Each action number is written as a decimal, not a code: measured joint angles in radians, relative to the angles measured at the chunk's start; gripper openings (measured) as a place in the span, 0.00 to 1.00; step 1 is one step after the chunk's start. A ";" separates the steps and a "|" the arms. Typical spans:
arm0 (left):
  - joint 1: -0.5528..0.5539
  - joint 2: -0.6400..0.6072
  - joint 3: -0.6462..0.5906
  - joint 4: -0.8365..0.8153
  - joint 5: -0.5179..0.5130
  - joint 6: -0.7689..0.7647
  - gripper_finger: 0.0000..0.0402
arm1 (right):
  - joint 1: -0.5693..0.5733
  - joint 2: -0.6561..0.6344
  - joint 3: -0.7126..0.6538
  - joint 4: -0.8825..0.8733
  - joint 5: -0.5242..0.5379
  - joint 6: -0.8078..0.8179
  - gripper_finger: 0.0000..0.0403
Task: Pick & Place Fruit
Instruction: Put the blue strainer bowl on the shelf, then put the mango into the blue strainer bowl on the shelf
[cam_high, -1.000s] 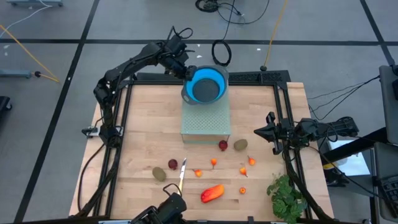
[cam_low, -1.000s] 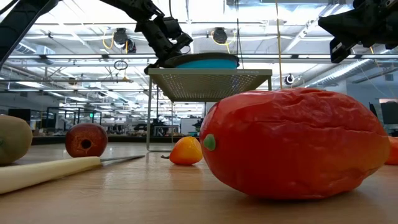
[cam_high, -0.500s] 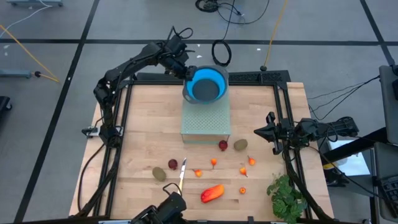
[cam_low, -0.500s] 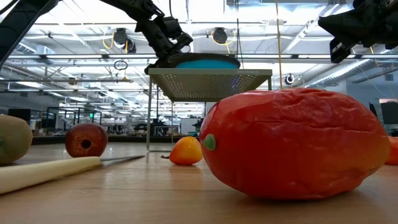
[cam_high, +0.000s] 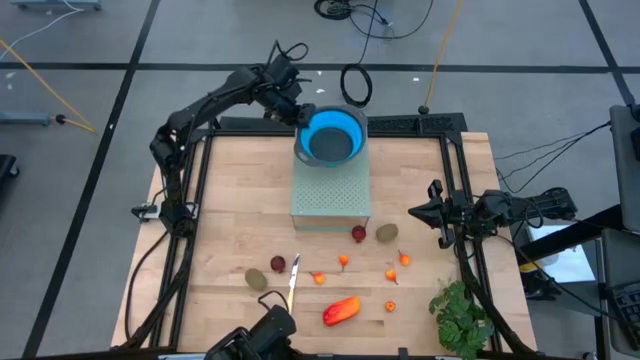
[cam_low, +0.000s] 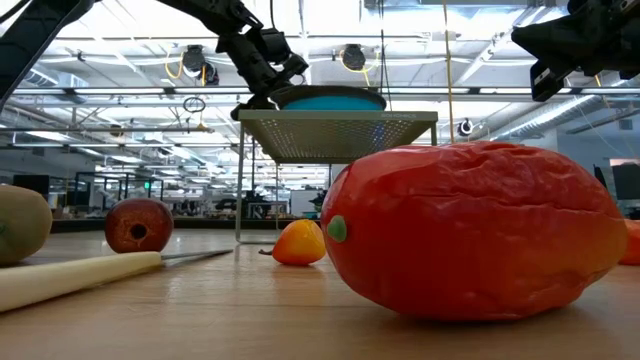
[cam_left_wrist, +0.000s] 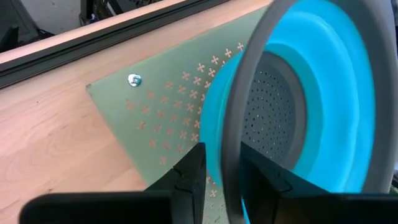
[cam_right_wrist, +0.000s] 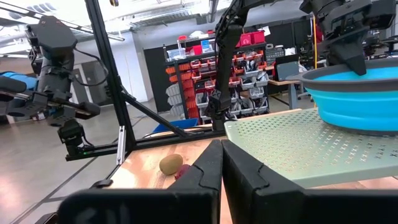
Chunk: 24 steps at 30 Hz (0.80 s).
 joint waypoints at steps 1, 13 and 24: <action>0.003 0.000 0.000 0.000 0.001 -0.004 0.22 | 0.000 0.000 0.000 0.000 0.000 0.000 0.01; 0.017 -0.050 0.000 0.124 0.002 -0.051 0.22 | 0.000 0.000 0.000 0.000 0.000 0.000 0.01; 0.039 -0.062 0.000 0.127 -0.016 -0.072 0.22 | 0.000 0.000 0.000 0.000 0.000 0.000 0.01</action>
